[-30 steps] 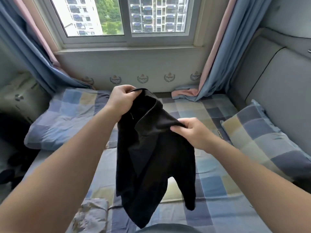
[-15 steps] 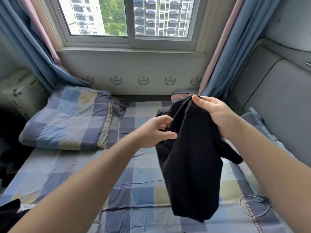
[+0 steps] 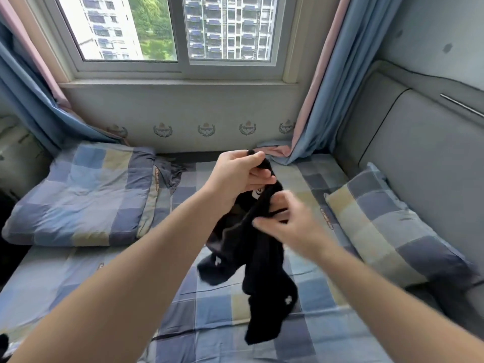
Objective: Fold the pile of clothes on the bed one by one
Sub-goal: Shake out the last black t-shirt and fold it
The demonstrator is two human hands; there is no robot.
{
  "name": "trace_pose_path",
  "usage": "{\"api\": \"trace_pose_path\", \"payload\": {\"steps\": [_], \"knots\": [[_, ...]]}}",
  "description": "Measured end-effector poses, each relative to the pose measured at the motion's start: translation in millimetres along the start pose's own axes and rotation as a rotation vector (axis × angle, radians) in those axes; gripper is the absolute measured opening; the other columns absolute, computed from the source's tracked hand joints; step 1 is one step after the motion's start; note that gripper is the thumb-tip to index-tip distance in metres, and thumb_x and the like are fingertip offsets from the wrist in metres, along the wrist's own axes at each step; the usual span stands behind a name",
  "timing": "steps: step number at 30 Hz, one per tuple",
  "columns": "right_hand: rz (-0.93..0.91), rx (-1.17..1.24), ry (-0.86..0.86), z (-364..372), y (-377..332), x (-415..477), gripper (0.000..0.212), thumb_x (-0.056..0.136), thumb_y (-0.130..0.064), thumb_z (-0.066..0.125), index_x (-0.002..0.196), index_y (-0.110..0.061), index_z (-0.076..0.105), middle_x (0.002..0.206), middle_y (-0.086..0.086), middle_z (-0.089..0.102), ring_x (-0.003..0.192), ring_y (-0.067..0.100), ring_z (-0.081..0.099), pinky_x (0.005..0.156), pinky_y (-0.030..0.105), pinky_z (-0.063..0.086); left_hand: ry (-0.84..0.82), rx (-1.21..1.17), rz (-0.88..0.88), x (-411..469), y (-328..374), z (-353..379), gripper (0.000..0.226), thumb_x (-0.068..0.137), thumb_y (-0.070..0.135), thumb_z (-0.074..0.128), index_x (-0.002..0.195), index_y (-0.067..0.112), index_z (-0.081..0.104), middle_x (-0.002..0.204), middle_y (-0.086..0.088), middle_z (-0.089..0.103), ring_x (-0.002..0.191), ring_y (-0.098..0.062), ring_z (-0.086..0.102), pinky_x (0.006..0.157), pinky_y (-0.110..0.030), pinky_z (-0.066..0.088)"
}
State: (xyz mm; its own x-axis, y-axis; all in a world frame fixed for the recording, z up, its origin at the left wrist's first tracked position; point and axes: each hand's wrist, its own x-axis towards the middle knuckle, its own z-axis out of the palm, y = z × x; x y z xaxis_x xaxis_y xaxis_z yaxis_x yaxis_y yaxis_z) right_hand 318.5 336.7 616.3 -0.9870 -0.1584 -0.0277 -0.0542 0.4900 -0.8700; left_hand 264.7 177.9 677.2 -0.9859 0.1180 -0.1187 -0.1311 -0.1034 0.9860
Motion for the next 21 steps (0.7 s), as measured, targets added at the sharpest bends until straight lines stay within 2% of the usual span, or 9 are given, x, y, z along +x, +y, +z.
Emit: {"api": "trace_pose_path", "payload": {"steps": [3,6,9,11,12,14,17,19,21], "knots": [[0.082,0.094,0.074,43,9,6,0.051,0.066,-0.061,0.076,0.105,-0.034,0.056,0.102,-0.016,0.069,0.096,0.002,0.065,0.084,0.029,0.054,0.022,0.100,0.060,-2,10,2,0.019,0.097,0.019,0.066,0.080,0.011,0.067,0.064,-0.003,0.069,0.055,-0.011,0.064,0.062,-0.022,0.054],[0.125,0.205,0.153,51,1,35,0.021,0.086,-0.047,0.068,0.093,-0.028,0.063,0.088,-0.009,0.071,0.087,0.017,0.067,0.075,0.033,0.052,0.101,0.282,0.128,-4,21,-6,0.029,0.092,0.024,0.071,0.070,0.006,0.069,0.062,-0.001,0.060,0.052,-0.011,0.053,0.054,-0.018,0.043],[0.044,0.164,0.138,40,-1,53,0.018,0.092,-0.036,0.065,0.078,-0.026,0.068,0.070,-0.004,0.069,0.074,0.028,0.064,0.068,0.041,0.050,0.361,0.729,0.286,0,20,-32,0.033,0.089,0.038,0.069,0.073,0.010,0.074,0.090,0.001,0.063,0.088,-0.021,0.059,0.079,-0.032,0.047],[-0.008,0.210,0.087,24,-7,55,0.011,0.094,-0.021,0.069,0.083,-0.021,0.068,0.076,0.001,0.070,0.072,0.024,0.064,0.072,0.043,0.053,0.537,0.921,0.370,-2,17,-55,0.030,0.091,0.042,0.067,0.073,0.019,0.074,0.108,0.012,0.056,0.114,-0.017,0.046,0.097,-0.034,0.037],[-0.030,0.258,0.049,15,-12,56,0.008,0.096,-0.013,0.067,0.088,-0.014,0.067,0.079,0.006,0.069,0.073,0.024,0.062,0.072,0.040,0.051,0.530,0.898,0.395,-3,16,-67,0.030,0.091,0.039,0.067,0.071,0.017,0.071,0.109,0.015,0.057,0.115,-0.014,0.046,0.100,-0.034,0.037],[-0.067,0.308,-0.031,-2,-24,61,0.004,0.097,-0.006,0.063,0.094,-0.005,0.066,0.082,0.011,0.068,0.075,0.025,0.059,0.072,0.035,0.048,0.385,0.768,0.399,-3,13,-87,0.035,0.094,0.032,0.066,0.069,0.008,0.060,0.082,0.009,0.060,0.082,-0.013,0.056,0.079,-0.035,0.047],[-0.174,0.213,-0.089,-20,-40,78,0.010,0.097,-0.009,0.064,0.096,-0.003,0.072,0.083,0.004,0.070,0.079,0.016,0.062,0.078,0.034,0.051,0.217,0.715,0.359,-7,13,-98,0.039,0.090,0.034,0.074,0.074,0.012,0.045,0.060,0.006,0.043,0.051,-0.010,0.038,0.053,-0.024,0.036],[-0.220,0.126,-0.074,-28,-52,90,0.010,0.097,-0.011,0.066,0.096,-0.007,0.075,0.086,0.005,0.069,0.082,0.014,0.061,0.080,0.033,0.049,0.079,0.600,0.281,-9,16,-101,0.038,0.077,0.035,0.085,0.093,0.021,0.053,0.073,0.007,0.062,0.057,-0.005,0.057,0.057,-0.018,0.046],[-0.254,0.061,-0.066,-38,-62,98,0.008,0.095,-0.011,0.068,0.093,-0.012,0.075,0.083,0.001,0.070,0.079,0.008,0.061,0.078,0.027,0.049,-0.019,0.742,0.270,-9,15,-107,0.046,0.072,0.038,0.087,0.108,0.033,0.060,0.093,0.008,0.069,0.081,-0.008,0.068,0.073,-0.026,0.055]]}}
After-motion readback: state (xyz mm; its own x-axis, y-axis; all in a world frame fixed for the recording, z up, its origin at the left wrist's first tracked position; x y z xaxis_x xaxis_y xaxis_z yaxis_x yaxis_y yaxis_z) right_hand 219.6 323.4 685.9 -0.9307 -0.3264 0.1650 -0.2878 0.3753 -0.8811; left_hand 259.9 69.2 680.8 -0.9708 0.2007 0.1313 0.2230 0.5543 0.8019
